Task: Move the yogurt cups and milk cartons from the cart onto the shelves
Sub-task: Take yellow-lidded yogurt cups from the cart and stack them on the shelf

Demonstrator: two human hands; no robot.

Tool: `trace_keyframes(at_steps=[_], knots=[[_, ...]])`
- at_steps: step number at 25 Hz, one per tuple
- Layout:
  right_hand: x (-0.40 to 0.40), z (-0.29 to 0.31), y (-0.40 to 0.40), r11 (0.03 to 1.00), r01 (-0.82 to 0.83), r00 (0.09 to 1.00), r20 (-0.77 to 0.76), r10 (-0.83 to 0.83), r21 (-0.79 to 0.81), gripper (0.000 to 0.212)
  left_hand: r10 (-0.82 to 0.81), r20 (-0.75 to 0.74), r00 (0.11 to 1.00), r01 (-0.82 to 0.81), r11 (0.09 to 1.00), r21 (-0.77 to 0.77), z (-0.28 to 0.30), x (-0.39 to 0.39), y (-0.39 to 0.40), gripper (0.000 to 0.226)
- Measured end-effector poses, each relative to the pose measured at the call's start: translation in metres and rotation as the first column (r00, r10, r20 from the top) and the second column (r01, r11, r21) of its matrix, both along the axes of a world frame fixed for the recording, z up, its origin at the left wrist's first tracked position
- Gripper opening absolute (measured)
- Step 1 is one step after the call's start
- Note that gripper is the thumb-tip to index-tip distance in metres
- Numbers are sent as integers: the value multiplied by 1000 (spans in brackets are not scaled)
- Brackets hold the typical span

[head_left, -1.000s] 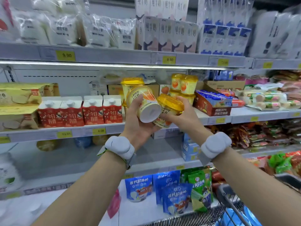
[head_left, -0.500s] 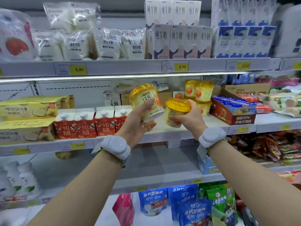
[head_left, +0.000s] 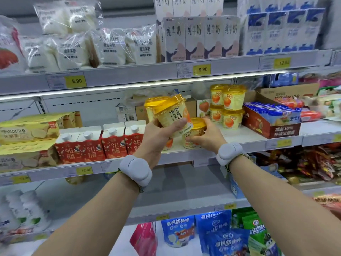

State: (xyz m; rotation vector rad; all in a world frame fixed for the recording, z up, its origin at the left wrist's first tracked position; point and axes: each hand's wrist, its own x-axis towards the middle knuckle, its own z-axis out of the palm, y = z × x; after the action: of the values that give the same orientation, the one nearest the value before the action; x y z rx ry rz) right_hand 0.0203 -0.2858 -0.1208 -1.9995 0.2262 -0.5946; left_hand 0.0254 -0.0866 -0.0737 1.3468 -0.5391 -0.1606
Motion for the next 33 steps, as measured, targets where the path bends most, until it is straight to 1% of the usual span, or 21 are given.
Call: trace_keyframes(at_steps=[3,8,10,12,17,21,25,29,31,33], knots=[[2,-10,-4,1000,-9,998,57,9,-3,86,41,39,998,-41,999,5,-1,0,-14,45],[3,-18,-8,997,-53,995,93,47,63,74,104,119,987,-112,992,59,2,1,-33,55],[3,-19,-9,994,-69,993,98,61,88,72,147,130,980,-157,986,64,2,2,-44,54],[6,-20,-10,991,-80,993,100,69,109,71,190,155,969,-204,976,78,2,4,-56,54],[9,-22,-11,985,-114,988,116,99,127,70,286,244,927,-320,940,116,-1,17,-79,65],[9,-22,-14,985,-116,987,122,100,131,70,339,320,885,-405,899,167,0,30,-96,63],[9,-20,-13,985,-124,984,140,107,117,73,358,266,895,-413,891,190,0,43,-106,58],[9,-23,-15,988,-118,984,148,103,94,72,333,232,914,-377,907,186,-2,48,-110,68],[8,-23,-14,991,-113,984,147,102,69,72,316,249,916,-365,912,187,-4,50,-106,75],[7,-22,-15,992,-115,984,142,105,60,73,283,280,917,-345,916,205,-5,52,-104,73]])
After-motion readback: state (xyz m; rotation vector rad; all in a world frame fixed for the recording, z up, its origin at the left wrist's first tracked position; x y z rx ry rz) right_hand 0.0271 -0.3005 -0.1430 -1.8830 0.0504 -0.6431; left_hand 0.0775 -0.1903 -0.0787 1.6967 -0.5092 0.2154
